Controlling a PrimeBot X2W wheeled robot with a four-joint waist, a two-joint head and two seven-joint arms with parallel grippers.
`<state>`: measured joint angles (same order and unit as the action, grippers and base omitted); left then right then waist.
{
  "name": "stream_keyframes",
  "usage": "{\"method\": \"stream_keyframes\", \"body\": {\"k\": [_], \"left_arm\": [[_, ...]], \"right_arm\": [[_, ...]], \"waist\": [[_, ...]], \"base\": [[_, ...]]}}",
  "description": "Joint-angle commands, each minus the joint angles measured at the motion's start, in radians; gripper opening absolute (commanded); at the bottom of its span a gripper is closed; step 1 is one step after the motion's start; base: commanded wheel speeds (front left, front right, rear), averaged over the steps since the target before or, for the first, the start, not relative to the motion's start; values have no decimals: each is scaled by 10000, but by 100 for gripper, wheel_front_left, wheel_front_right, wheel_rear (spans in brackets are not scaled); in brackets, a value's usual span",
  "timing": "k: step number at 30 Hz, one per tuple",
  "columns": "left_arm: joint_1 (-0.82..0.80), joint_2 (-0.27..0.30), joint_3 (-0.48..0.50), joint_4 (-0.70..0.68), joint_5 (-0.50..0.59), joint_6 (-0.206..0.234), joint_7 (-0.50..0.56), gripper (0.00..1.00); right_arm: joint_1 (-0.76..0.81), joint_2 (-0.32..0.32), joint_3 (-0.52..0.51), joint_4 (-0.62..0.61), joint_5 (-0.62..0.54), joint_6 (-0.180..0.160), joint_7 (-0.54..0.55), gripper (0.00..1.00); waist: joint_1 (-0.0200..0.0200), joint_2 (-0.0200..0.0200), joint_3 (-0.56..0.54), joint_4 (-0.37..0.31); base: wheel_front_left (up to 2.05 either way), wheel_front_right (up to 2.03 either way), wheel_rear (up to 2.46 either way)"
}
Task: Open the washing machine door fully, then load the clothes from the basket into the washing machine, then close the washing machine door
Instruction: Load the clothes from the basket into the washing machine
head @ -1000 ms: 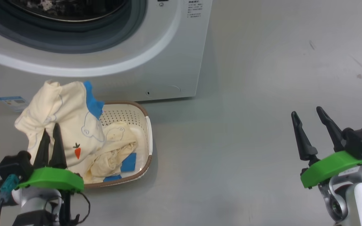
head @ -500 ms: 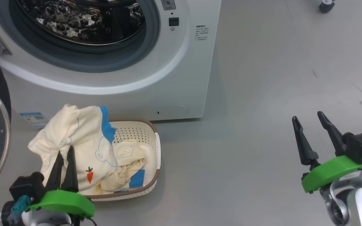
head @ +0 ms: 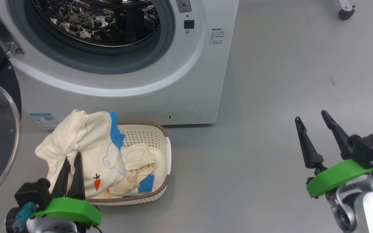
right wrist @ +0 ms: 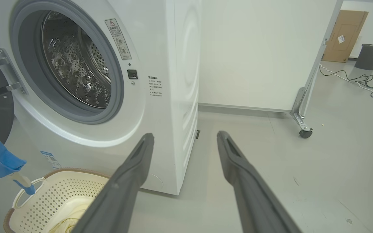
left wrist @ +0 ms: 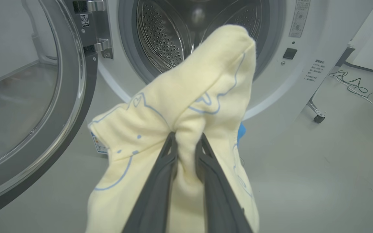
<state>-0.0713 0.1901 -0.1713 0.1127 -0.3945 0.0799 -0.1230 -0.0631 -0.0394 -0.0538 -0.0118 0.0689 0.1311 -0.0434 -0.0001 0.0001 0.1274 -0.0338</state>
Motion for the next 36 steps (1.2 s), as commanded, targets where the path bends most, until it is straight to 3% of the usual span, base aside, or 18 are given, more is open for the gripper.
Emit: {"method": "stream_keyframes", "body": {"k": [1, 24, 36], "left_arm": [[-318, 186, 323, -301, -33, 17, -75, 0], [-813, 244, 196, 309, -196, 47, 25, 0], [-2472, 443, 190, 1100, -394, -101, 686, 0]], "right_arm": [[-125, -108, 265, -412, 3, -4, 44, 100], [-63, -108, 292, -257, 58, -4, 76, 100], [-493, -108, 475, -265, 193, -4, -53, 100]], "waist": [[1, -1, -3, 35], [1, -1, 150, -162], [1, -1, 1346, -565]], "base": [[0, 0, 0], [0, 0, 0], [0, 0, 0]]}}
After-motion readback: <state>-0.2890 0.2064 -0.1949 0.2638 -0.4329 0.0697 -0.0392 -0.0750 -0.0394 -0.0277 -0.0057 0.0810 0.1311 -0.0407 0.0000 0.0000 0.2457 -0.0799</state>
